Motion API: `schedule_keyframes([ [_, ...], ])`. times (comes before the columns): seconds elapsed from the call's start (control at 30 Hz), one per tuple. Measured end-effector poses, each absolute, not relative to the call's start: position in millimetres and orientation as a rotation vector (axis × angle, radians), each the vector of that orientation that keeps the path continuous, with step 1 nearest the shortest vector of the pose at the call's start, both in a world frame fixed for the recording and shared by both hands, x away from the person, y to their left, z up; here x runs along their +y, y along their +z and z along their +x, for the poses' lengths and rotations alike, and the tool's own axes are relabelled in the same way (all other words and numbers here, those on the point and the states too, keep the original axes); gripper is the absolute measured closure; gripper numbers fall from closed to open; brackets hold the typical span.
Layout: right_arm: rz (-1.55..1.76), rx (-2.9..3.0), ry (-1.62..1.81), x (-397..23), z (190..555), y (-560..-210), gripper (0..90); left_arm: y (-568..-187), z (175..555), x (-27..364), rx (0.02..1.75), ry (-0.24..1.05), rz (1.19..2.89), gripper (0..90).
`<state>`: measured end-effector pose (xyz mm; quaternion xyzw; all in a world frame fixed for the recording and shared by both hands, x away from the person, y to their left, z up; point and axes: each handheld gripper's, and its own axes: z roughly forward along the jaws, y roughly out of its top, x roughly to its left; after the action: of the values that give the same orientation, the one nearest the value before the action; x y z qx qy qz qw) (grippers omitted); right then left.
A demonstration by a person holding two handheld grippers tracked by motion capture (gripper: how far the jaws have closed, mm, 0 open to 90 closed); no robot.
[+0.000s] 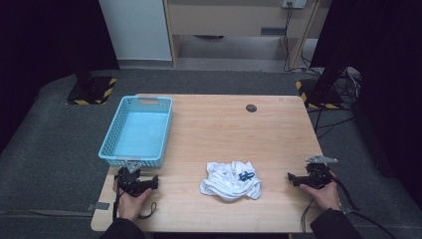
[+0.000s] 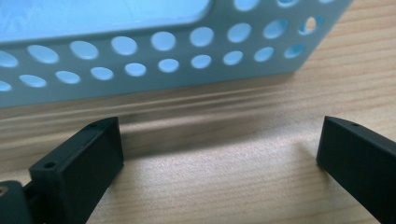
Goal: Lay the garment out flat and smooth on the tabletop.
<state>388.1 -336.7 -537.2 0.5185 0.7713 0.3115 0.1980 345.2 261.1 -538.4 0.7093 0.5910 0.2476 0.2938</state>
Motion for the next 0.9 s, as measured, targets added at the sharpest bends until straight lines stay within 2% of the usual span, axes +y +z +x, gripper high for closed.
schedule_keyframes([
  [0.07,1.471,2.173,0.877,-335.4,388.0,-533.9,4.0,-535.9,344.5,257.9,1.597,0.644,1.891,0.8],
  [0.13,1.467,2.169,0.893,-333.9,387.2,-530.6,4.3,-531.3,343.1,255.8,1.612,0.626,1.921,7.4],
  [0.27,1.445,2.144,0.926,-330.9,382.5,-520.8,5.2,-526.3,339.9,253.2,1.620,0.546,1.906,12.3],
  [0.43,1.440,2.142,0.945,-327.6,379.3,-516.3,5.4,-518.8,334.7,245.6,1.548,0.544,1.912,12.8],
  [0.67,1.427,2.146,0.966,-326.5,377.8,-513.0,6.9,-511.2,332.1,238.6,1.487,0.452,1.898,12.9],
  [0.9,1.428,2.116,1.006,-327.5,375.3,-507.3,7.6,-500.7,327.9,233.1,1.430,0.488,1.865,13.0],
])
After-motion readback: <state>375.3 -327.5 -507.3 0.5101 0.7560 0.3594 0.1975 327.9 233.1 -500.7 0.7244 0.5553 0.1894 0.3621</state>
